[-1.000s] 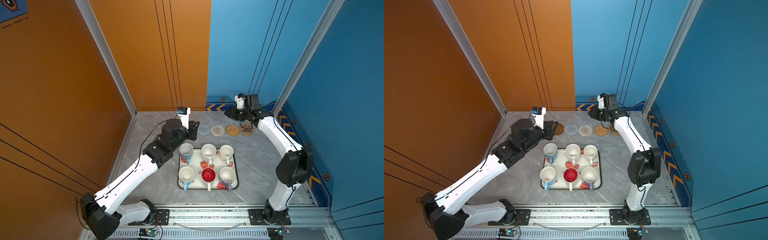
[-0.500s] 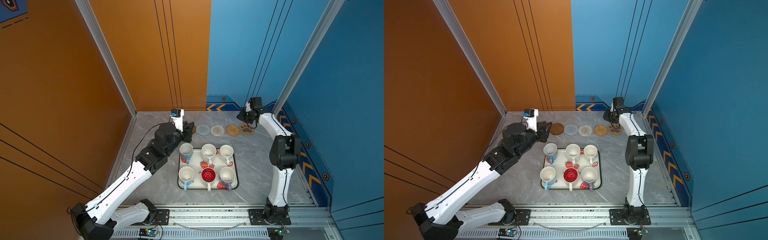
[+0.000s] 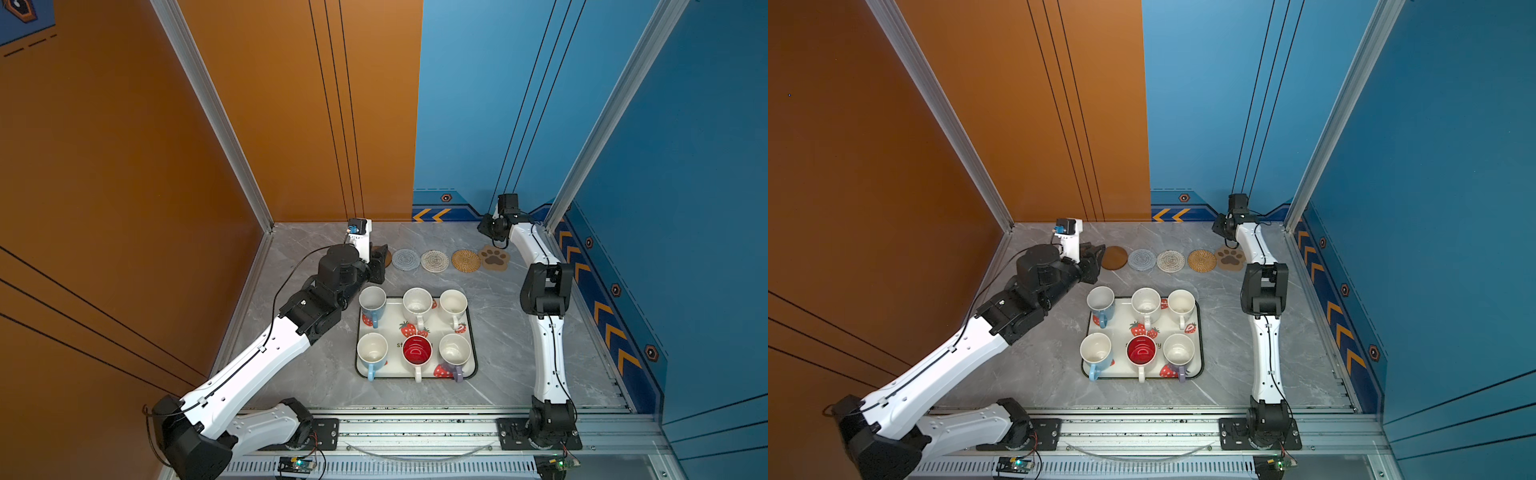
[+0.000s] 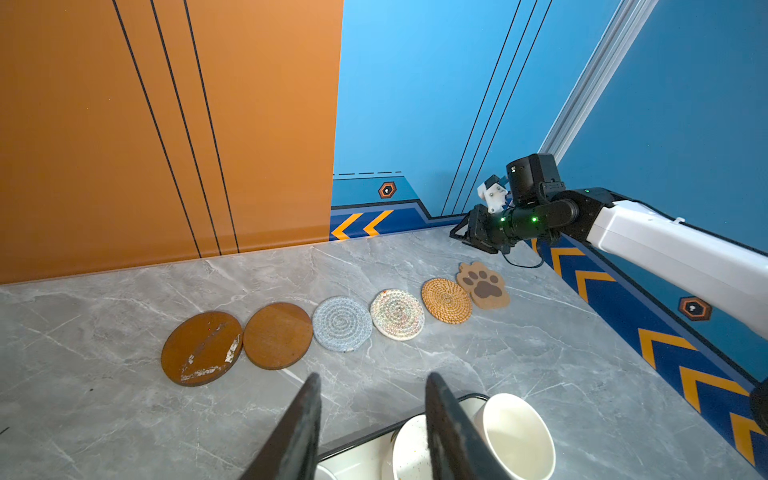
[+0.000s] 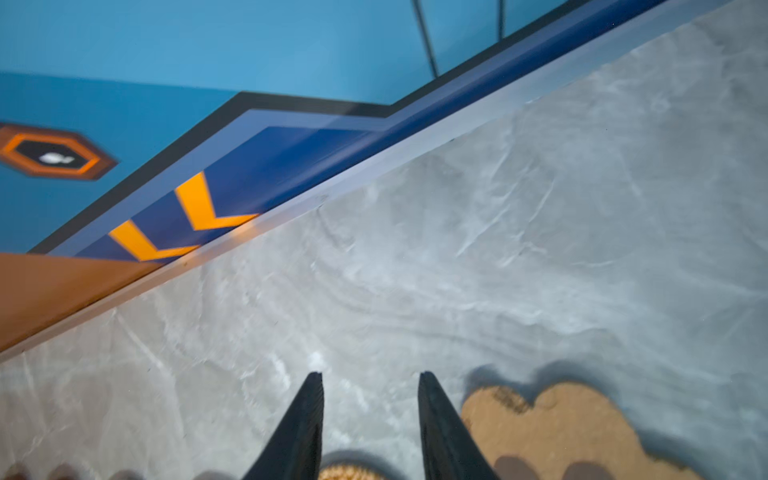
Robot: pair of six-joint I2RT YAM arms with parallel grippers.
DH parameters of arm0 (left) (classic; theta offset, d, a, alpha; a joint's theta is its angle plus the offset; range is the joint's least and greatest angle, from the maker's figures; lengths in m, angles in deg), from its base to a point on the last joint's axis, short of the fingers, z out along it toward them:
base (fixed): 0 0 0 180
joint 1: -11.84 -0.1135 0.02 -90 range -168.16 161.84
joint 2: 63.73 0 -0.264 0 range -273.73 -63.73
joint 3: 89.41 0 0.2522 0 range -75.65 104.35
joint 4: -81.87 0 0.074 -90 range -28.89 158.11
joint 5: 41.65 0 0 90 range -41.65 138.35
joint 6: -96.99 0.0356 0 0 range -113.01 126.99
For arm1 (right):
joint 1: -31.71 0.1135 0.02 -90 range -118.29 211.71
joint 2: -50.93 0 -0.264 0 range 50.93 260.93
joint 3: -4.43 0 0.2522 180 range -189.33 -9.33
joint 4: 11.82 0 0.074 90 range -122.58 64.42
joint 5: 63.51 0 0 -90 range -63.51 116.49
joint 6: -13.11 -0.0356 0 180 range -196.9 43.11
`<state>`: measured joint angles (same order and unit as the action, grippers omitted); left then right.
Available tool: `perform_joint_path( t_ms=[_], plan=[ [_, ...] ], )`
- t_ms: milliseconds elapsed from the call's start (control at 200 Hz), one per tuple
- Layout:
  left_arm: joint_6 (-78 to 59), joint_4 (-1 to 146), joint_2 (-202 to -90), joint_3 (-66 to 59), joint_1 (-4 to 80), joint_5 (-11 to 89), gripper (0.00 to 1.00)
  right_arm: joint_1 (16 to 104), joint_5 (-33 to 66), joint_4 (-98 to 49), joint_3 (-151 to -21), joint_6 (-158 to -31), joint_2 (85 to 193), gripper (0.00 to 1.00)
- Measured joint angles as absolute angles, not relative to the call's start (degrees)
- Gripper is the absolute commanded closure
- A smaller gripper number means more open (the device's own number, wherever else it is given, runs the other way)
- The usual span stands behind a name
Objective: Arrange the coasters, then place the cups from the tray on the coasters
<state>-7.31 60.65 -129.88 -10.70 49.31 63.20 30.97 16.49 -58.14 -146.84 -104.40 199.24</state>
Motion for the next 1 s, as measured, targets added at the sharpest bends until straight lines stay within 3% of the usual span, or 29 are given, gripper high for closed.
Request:
perform_joint_path(
  t_ms=[997],
  plan=[
    [-6.26, 60.6, -136.92, -7.95, 49.31, 62.68, 0.55, 26.87, 9.76, -56.87, -146.99, -108.31, 204.47, 0.66]
  ],
)
